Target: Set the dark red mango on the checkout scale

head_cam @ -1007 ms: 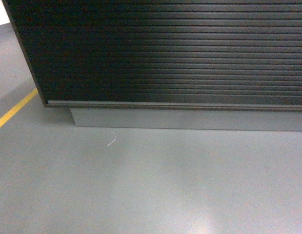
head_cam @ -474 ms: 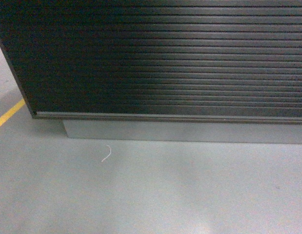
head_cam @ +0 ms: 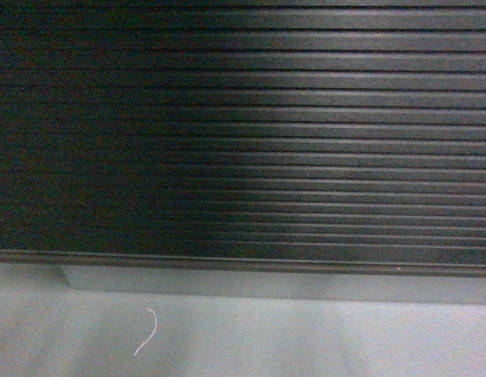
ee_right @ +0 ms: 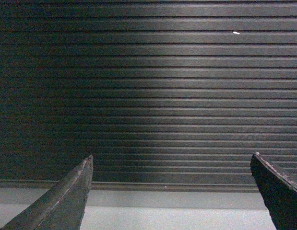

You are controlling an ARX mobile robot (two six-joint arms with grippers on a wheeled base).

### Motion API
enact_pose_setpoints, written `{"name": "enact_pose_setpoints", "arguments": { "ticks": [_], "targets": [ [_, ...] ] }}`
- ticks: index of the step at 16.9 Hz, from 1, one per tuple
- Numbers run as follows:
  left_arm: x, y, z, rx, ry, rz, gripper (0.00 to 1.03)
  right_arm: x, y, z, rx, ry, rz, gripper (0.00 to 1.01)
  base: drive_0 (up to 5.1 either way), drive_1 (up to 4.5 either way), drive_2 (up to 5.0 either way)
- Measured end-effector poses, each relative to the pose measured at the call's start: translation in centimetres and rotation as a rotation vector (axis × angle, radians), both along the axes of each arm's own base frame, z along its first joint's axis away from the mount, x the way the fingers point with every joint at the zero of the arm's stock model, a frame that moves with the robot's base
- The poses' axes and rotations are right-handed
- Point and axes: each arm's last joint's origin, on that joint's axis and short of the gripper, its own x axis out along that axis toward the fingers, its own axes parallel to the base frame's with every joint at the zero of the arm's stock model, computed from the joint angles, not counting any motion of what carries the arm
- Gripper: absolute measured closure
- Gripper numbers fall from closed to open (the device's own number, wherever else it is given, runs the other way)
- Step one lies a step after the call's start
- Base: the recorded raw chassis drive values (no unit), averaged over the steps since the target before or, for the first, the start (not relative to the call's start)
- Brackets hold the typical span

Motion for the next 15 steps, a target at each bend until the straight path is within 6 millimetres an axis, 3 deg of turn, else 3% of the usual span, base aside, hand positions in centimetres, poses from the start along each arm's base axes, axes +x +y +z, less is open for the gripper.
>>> {"name": "enact_pose_setpoints", "arguments": {
  "ticks": [5,15],
  "targets": [
    [0.0,-0.01,-0.03,0.001,0.003,-0.003,0.05,0.0,0.0,-0.02,0.0,0.002,0.001,0.03,0.0,4.05,-4.1],
    [0.0,0.0,-0.02,0.0,0.002,-0.001,0.05,0.0,0.0,0.0,0.0,0.0,0.0,0.03,0.0,0.0,0.0]
  ]
}}
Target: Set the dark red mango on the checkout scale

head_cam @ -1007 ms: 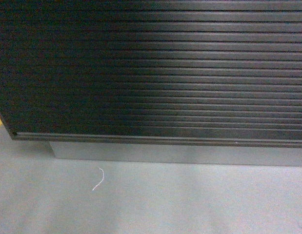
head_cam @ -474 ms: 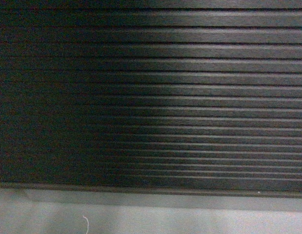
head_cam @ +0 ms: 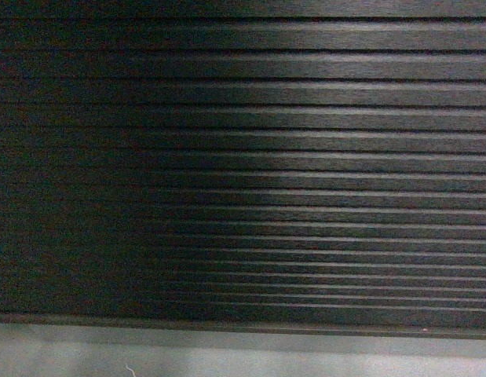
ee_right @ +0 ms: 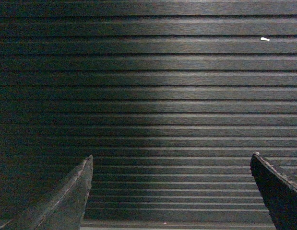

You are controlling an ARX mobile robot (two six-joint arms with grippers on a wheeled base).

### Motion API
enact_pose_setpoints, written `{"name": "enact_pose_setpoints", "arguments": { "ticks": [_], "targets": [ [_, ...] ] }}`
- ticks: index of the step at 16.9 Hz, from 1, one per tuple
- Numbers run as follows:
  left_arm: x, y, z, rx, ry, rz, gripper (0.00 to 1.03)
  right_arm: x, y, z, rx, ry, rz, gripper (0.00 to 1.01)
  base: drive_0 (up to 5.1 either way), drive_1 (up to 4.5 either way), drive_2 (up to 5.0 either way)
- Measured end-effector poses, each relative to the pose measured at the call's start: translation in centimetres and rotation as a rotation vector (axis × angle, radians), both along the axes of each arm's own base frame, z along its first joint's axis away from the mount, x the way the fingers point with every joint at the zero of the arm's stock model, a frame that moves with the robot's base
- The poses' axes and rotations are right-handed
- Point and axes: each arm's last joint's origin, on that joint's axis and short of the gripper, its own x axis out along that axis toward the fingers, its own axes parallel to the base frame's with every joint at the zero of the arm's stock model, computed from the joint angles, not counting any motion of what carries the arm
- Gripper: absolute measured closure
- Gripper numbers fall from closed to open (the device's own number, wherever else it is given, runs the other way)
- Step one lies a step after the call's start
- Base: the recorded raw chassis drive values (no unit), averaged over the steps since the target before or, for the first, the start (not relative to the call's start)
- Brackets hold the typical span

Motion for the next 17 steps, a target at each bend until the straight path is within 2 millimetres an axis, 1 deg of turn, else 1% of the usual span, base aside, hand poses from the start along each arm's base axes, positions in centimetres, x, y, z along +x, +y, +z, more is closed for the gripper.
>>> {"name": "enact_pose_setpoints", "arguments": {
  "ticks": [17],
  "targets": [
    [0.0,0.0,-0.03,0.0,0.003,0.0,0.05,0.0,0.0,-0.02,0.0,0.002,0.0,0.03,0.0,0.0,0.0]
  ]
}}
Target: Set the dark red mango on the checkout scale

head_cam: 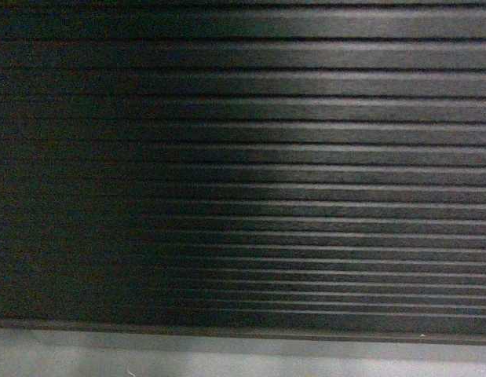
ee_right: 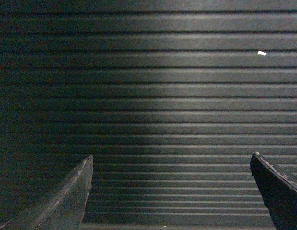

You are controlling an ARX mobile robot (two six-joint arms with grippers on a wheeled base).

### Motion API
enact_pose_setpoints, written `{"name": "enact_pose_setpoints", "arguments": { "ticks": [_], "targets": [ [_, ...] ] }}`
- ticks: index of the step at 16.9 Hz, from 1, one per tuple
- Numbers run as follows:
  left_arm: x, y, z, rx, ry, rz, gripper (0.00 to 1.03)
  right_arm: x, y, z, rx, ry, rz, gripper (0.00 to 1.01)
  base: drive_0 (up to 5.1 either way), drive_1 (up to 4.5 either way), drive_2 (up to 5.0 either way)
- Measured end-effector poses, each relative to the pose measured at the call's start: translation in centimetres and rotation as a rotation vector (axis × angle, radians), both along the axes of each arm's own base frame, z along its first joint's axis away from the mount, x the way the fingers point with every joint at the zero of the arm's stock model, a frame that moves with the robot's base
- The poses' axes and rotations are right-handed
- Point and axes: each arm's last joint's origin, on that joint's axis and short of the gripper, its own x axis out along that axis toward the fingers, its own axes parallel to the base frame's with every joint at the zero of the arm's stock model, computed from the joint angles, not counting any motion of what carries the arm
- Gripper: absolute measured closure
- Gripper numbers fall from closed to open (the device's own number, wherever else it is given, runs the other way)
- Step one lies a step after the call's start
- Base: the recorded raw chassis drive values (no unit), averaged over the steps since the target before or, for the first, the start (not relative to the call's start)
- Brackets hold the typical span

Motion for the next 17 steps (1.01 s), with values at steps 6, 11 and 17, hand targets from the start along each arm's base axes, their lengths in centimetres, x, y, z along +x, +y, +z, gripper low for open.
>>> {"name": "enact_pose_setpoints", "arguments": {
  "ticks": [6,11,17],
  "targets": [
    [0.0,0.0,0.03,0.002,-0.003,0.0,0.05,0.0,0.0,0.02,0.001,-0.002,0.0,0.03,0.0,0.0,0.0],
    [0.0,0.0,0.03,0.008,-0.003,0.0,0.05,0.0,0.0,0.02,0.001,-0.002,-0.001,0.03,0.0,0.0,0.0],
    [0.0,0.0,0.03,0.01,-0.003,0.0,0.05,0.0,0.0,0.02,0.0,-0.002,0.0,0.03,0.0,0.0,0.0]
  ]
}}
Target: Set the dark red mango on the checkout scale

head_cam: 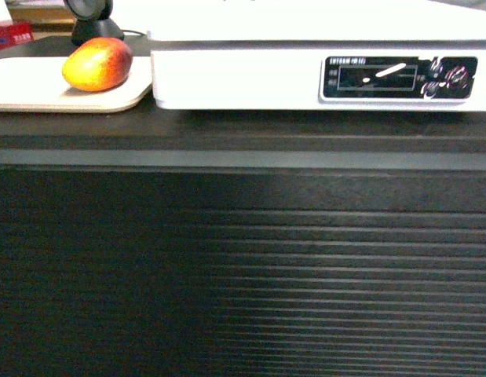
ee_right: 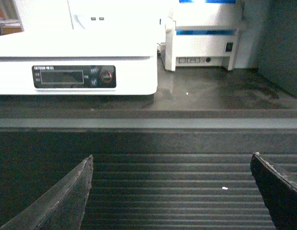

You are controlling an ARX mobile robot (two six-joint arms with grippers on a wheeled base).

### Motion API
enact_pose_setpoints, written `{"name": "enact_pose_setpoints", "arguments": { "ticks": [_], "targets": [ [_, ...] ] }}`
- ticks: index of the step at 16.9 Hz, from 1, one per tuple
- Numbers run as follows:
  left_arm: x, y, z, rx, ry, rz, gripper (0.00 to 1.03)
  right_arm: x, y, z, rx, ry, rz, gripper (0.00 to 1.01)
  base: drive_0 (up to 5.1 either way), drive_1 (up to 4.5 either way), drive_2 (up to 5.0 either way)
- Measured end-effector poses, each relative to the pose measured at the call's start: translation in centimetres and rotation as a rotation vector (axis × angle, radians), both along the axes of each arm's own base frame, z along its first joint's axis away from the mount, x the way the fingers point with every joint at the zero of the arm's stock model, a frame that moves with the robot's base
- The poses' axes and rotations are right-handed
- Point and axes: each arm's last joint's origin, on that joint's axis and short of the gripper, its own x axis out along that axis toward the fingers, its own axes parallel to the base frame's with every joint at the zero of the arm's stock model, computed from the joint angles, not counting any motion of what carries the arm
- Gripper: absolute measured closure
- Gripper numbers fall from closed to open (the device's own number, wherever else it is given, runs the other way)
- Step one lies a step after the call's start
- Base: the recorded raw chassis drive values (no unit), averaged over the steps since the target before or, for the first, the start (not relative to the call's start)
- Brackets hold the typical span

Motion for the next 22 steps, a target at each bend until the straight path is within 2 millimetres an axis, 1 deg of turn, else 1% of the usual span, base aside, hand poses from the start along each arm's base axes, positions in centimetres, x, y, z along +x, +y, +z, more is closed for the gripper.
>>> {"name": "enact_pose_setpoints", "arguments": {
  "ticks": [22],
  "targets": [
    [0.0,0.0,0.02,0.0,-0.001,0.0,0.05,0.0,0.0,0.0,0.001,0.0,0.0,0.03,0.0,0.0,0.0]
  ]
}}
